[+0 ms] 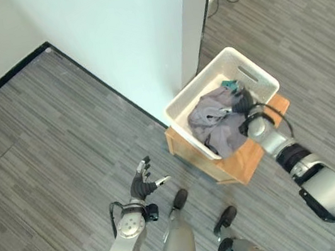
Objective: Pick up bed clothes into laundry basket.
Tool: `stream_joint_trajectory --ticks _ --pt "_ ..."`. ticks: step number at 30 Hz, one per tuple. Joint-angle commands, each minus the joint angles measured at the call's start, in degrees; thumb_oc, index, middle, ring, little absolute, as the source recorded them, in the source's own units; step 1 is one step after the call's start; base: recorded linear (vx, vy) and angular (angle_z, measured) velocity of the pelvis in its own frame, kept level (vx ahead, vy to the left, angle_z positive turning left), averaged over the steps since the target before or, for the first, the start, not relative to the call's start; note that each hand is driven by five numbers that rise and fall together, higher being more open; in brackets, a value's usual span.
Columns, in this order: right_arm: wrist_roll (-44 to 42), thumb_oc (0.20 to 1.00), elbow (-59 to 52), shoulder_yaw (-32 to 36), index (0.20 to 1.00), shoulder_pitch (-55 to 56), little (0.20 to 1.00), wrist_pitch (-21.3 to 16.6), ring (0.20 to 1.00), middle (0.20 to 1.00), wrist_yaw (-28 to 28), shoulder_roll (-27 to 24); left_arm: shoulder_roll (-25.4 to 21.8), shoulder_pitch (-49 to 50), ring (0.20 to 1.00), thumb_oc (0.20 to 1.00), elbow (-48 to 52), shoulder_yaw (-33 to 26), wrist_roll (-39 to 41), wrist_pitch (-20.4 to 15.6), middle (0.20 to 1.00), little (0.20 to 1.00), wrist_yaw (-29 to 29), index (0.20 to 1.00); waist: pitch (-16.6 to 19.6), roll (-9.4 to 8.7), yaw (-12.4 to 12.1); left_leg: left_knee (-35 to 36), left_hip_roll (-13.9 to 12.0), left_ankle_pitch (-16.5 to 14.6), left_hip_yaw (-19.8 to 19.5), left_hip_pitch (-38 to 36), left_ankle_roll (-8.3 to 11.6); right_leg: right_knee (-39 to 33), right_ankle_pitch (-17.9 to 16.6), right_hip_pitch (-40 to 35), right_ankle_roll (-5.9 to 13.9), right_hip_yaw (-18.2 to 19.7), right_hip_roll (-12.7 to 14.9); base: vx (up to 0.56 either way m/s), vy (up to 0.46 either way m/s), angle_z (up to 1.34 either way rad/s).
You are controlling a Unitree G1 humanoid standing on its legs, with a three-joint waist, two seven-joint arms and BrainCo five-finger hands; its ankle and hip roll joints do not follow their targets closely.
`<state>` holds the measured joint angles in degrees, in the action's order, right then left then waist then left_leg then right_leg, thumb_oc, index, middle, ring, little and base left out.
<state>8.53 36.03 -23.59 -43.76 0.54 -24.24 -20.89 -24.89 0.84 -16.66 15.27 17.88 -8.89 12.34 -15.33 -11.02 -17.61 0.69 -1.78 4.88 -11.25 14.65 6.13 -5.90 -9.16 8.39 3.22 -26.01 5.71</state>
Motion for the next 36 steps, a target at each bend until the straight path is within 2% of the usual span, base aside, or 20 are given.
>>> stream_joint_trajectory --ticks 1,3,4,5,6,7,8,9,10,16,21,24,25,27,28,30,31,33,34,36 --pt "0.7 1.000 -7.1 3.5 1.000 6.3 1.000 -2.7 1.000 1.000 -0.1 -0.6 -0.2 0.2 1.000 1.000 1.2 0.7 -0.3 -1.0 1.000 1.000 0.3 1.000 0.9 -0.14 1.0 4.3 -1.9 -5.0 6.4 -6.9 -1.70 10.3 12.7 -8.5 5.90 1.7 4.4 0.13 0.158 -0.08" --pt "2.1 1.000 -11.0 4.2 1.000 9.8 1.000 -2.4 1.000 1.000 0.5 -0.6 0.1 0.9 1.000 1.000 1.3 0.1 -0.4 -0.7 1.000 1.000 0.7 1.000 1.2 0.58 2.1 4.3 -1.9 -5.1 6.2 -8.4 -2.32 14.0 12.1 -7.6 6.39 2.5 5.3 0.06 0.114 -0.04" --pt "3.9 1.000 -17.6 7.1 1.000 16.1 1.000 -2.7 1.000 1.000 0.9 -1.0 0.6 1.5 1.000 1.000 2.0 -1.5 -0.1 -0.7 1.000 1.000 2.0 1.000 0.7 2.45 5.1 4.3 -2.2 -5.3 5.3 -11.0 -3.17 22.3 10.1 -4.6 8.45 7.7 5.3 0.03 0.157 -0.04" --pt "4.6 1.000 -24.4 9.9 1.000 23.2 1.000 -3.3 1.000 1.000 1.3 -0.7 1.4 1.7 1.000 1.000 2.7 -2.6 0.2 -1.0 1.000 1.000 3.6 1.000 1.6 4.29 7.6 4.3 -3.1 -4.9 5.0 -11.9 -3.58 26.8 11.6 -2.3 8.85 14.5 2.3 0.06 0.157 0.12" --pt "4.9 1.000 -26.3 10.8 1.000 26.7 1.000 -3.7 1.000 1.000 1.6 -0.5 1.9 1.8 1.000 1.000 3.2 -2.9 0.3 -1.2 1.000 1.000 4.3 1.000 2.1 4.79 8.7 4.3 -3.2 -4.7 4.5 -12.3 -3.54 27.3 13.4 -2.5 8.31 17.4 0.4 0.12 0.035 0.87" --pt "3.8 1.000 -30.8 12.5 1.000 37.0 1.000 -4.9 1.000 1.000 2.7 0.7 3.5 1.2 1.000 1.000 5.9 -3.4 2.7 -2.3 1.000 1.000 5.7 1.000 3.2 5.76 13.2 4.0 -2.5 -4.0 1.3 -12.5 -3.13 25.3 16.7 -3.6 5.65 27.0 -4.0 0.13 -0.054 1.21" --pt "3.8 1.000 -31.0 12.5 1.000 37.2 1.000 -4.8 1.000 1.000 2.7 0.7 3.5 1.4 1.000 1.000 6.0 -3.4 2.7 -2.3 1.000 1.000 5.7 1.000 3.3 5.78 13.3 4.0 -2.5 -4.1 1.2 -12.6 -3.11 25.2 16.8 -3.8 5.59 26.9 -4.0 0.19 -0.103 2.04" --pt "2.9 1.000 -32.4 12.3 1.000 42.3 1.000 -5.7 1.000 1.000 3.7 1.4 4.4 0.8 1.000 1.000 7.6 -3.3 4.4 -3.3 1.000 1.000 6.1 1.000 4.1 6.22 16.4 3.8 -1.4 -3.4 -1.9 -12.3 -2.57 20.4 19.0 -6.0 3.22 35.9 -7.3 0.06 -0.077 1.33" --pt "2.4 1.000 -34.0 12.9 1.000 44.4 1.000 -6.4 1.000 1.000 3.3 1.9 4.6 0.3 1.000 1.000 8.7 -3.6 5.5 -4.3 1.000 1.000 6.0 1.000 4.1 6.54 17.1 3.6 -1.0 -3.5 -2.5 -12.3 -2.06 18.1 18.8 -7.2 2.96 36.9 -6.8 0.03 -0.107 1.35" --pt "1.3 1.000 -36.6 6.5 1.000 47.2 1.000 -11.3 1.000 1.000 5.6 1.6 6.2 2.5 1.000 1.000 17.1 -5.8 13.0 -10.0 1.000 1.000 4.8 1.000 4.7 9.32 16.1 0.6 -3.1 -2.0 -0.8 -9.9 0.58 3.4 15.4 -14.1 1.70 33.6 -3.8 -0.15 -0.135 0.50" --pt "3.2 1.000 -37.6 1.9 1.000 44.6 1.000 -12.7 1.000 1.000 6.1 -1.4 8.7 5.7 1.000 1.000 21.4 -6.4 16.9 -12.6 1.000 1.000 3.8 1.000 2.0 12.55 14.7 0.0 -4.0 2.1 -0.9 -5.0 1.77 0.9 15.9 -14.6 0.62 30.6 -4.0 -0.22 -0.095 0.27" --pt "4.7 1.000 -37.7 1.2 1.000 42.4 1.000 -13.3 1.000 1.000 3.8 -1.4 10.1 6.7 1.000 1.000 21.3 -6.0 16.9 -13.0 1.000 1.000 4.0 1.000 1.0 11.23 17.7 -6.9 -5.6 -3.6 18.0 -4.7 -2.04 0.9 15.0 -12.4 0.79 24.9 -1.1 -0.41 -0.120 0.88" --pt "5.4 1.000 -38.3 1.4 1.000 41.0 1.000 -13.8 1.000 1.000 1.6 -1.0 9.4 6.2 1.000 1.000 21.1 -5.2 17.0 -13.5 1.000 1.000 3.6 1.000 1.8 10.97 19.7 -13.5 -8.2 -6.3 28.0 -7.4 -2.02 1.0 14.0 -11.1 0.03 19.9 -0.5 -0.43 -0.210 2.12" --pt "5.1 1.000 -39.1 2.7 1.000 40.3 1.000 -14.4 1.000 1.000 0.4 -0.3 9.0 6.2 1.000 1.000 20.3 -4.4 16.8 -13.4 1.000 1.000 3.7 1.000 3.6 10.71 22.0 -18.1 -12.1 -9.1 36.4 -14.5 -1.03 1.4 13.3 -11.4 -0.58 11.6 0.2 -0.26 -0.137 2.09" --pt "5.1 1.000 -39.0 2.7 1.000 40.3 1.000 -14.5 1.000 1.000 0.4 -0.3 9.0 6.2 1.000 1.000 20.3 -4.4 16.8 -13.4 1.000 1.000 3.7 1.000 3.3 10.79 22.2 -18.3 -12.2 -9.2 36.1 -14.7 -0.96 1.4 13.4 -11.8 -0.59 11.3 0.1 -0.13 -0.044 1.09" --pt "5.1 1.000 -39.1 3.9 1.000 40.1 1.000 -14.8 1.000 1.000 -0.8 -0.2 9.0 6.2 1.000 1.000 19.9 -4.3 15.9 -13.0 1.000 1.000 4.7 1.000 4.9 11.03 23.3 -17.3 -15.0 -10.8 40.0 -20.0 0.56 1.5 13.9 -12.2 -0.56 5.9 1.0 -0.09 0.052 1.71" --pt "4.1 1.000 -39.0 5.7 1.000 40.2 1.000 -14.7 1.000 1.000 -1.8 0.0 9.0 6.2 1.000 1.000 19.4 -4.4 15.9 -12.2 1.000 1.000 5.4 1.000 5.8 11.09 24.8 -12.3 -18.0 -9.6 45.4 -23.6 1.25 1.7 13.0 -12.7 -0.63 -0.3 2.3 -0.15 0.147 2.30" --pt "4.0 1.000 -39.5 7.8 1.000 40.1 1.000 -14.2 1.000 1.000 -2.7 -0.8 8.7 6.0 1.000 1.000 19.5 -4.9 16.4 -11.6 1.000 1.000 5.3 1.000 6.7 10.88 25.3 -7.0 -20.2 -6.5 48.3 -24.9 1.80 2.3 11.9 -13.6 -0.71 -5.0 4.1 -0.12 0.178 2.13" --pt "3.7 1.000 -39.7 8.3 1.000 39.6 1.000 -13.8 1.000 1.000 -2.7 -1.2 8.4 6.2 1.000 1.000 19.5 -5.1 16.5 -11.3 1.000 1.000 5.4 1.000 7.0 11.02 24.8 -4.9 -20.5 -5.8 48.5 -25.2 2.20 3.0 11.7 -13.6 -0.69 -6.0 4.6 0.01 0.177 2.22" --pt "3.7 1.000 -40.3 8.8 1.000 38.8 1.000 -13.3 1.000 1.000 -2.4 -1.7 7.7 6.7 1.000 1.000 20.7 -5.3 15.5 -10.3 1.000 1.000 5.0 1.000 7.5 11.04 23.8 -0.9 -18.3 -5.5 44.4 -25.0 2.19 4.7 10.9 -13.8 0.17 -7.0 5.6 0.04 0.230 2.60"
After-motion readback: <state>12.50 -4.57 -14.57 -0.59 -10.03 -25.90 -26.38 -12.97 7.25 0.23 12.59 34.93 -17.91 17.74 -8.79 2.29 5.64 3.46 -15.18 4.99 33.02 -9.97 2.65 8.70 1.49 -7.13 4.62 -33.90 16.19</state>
